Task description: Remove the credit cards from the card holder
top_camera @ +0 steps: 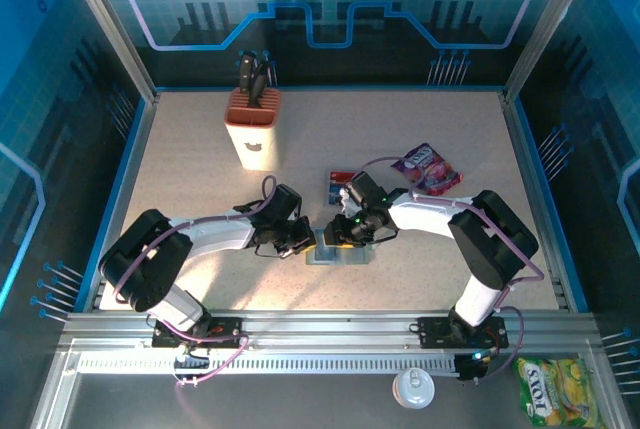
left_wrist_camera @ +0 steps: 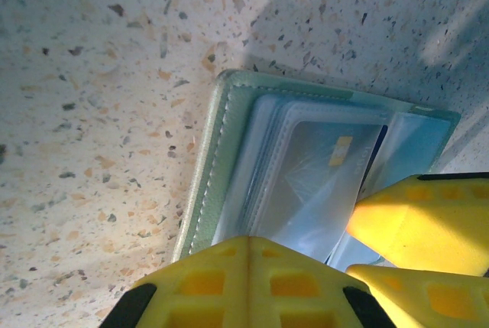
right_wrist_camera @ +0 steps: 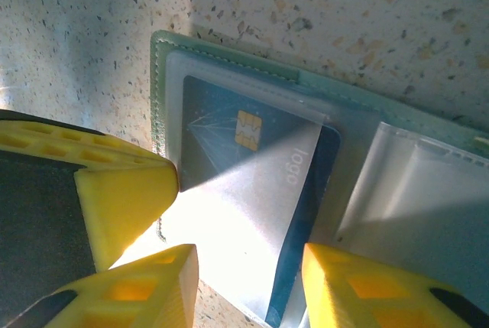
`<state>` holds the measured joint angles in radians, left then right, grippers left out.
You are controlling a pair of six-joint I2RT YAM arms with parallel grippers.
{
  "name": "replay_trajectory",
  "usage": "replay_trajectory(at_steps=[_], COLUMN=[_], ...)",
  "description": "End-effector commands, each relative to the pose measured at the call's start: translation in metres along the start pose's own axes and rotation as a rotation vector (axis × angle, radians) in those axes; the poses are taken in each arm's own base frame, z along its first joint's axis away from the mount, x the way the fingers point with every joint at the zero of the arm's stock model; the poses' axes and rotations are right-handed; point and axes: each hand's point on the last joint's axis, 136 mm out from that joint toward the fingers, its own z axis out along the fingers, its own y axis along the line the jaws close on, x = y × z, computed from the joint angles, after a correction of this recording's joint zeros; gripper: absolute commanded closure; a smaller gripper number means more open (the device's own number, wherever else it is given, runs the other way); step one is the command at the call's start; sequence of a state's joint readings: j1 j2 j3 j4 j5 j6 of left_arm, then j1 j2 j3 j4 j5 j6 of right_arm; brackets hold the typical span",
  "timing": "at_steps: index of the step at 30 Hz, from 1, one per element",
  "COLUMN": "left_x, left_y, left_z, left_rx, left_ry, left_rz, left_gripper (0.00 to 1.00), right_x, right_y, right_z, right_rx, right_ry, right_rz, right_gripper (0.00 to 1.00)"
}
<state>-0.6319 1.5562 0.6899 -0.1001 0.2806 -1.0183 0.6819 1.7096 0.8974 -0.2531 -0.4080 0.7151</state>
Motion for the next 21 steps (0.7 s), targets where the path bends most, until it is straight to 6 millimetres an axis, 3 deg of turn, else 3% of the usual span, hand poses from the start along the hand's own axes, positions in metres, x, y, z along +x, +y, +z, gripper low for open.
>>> replay_trajectory(at_steps=[1, 8, 10, 21], left_x=[-0.002, -0.003, -0.003, -0.002], left_y=[0.005, 0.005, 0.005, 0.005], left_z=[-0.001, -0.001, -0.001, -0.001], left_rx=[-0.024, -0.024, -0.024, -0.024], left_ry=[-0.008, -0.009, -0.008, -0.006], left_rz=[-0.002, -0.001, -0.001, -0.001], left_gripper=[0.98, 0.97, 0.98, 0.98], right_x=[0.006, 0.006, 0.014, 0.014], right_y=[0.006, 0.002, -0.006, -0.002], right_z=[-0.002, 0.005, 0.009, 0.014], right_rx=[-0.019, -0.020, -0.008, -0.056], right_ry=[0.009, 0.022, 0.039, 0.044], right_rz=[-0.011, -0.001, 0.013, 0.022], right_gripper=[0.60, 0.62, 0.62, 0.68])
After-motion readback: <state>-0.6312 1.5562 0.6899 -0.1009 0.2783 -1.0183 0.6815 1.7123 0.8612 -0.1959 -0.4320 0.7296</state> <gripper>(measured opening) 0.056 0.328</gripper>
